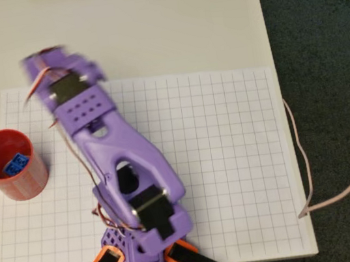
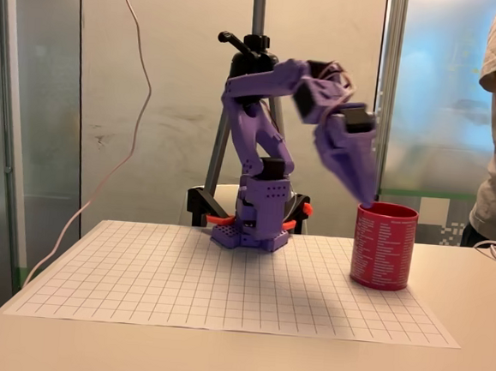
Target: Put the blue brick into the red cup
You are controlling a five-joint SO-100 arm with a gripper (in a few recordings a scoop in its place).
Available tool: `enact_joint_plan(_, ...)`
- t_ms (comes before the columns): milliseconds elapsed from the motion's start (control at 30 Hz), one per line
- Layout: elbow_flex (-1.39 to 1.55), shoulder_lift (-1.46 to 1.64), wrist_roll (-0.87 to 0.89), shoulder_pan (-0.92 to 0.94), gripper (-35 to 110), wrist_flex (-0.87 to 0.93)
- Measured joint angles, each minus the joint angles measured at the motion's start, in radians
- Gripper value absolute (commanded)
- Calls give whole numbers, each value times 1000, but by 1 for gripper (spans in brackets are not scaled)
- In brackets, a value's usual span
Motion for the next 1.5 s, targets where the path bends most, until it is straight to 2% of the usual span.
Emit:
enact_joint_plan(133,2,29,-74,276,0,-126)
enact_joint_plan(300,0,221,-114,368,0,-83)
enact_joint_plan(533,38,733,-170,348,0,114)
enact_joint_plan(633,41,853,-201,374,0,195)
enact_joint_plan(833,100,871,-229,376,0,235)
enact_joint_plan(1167,641,854,-155,357,0,199)
enact_joint_plan(1500,739,879,-100,293,0,291)
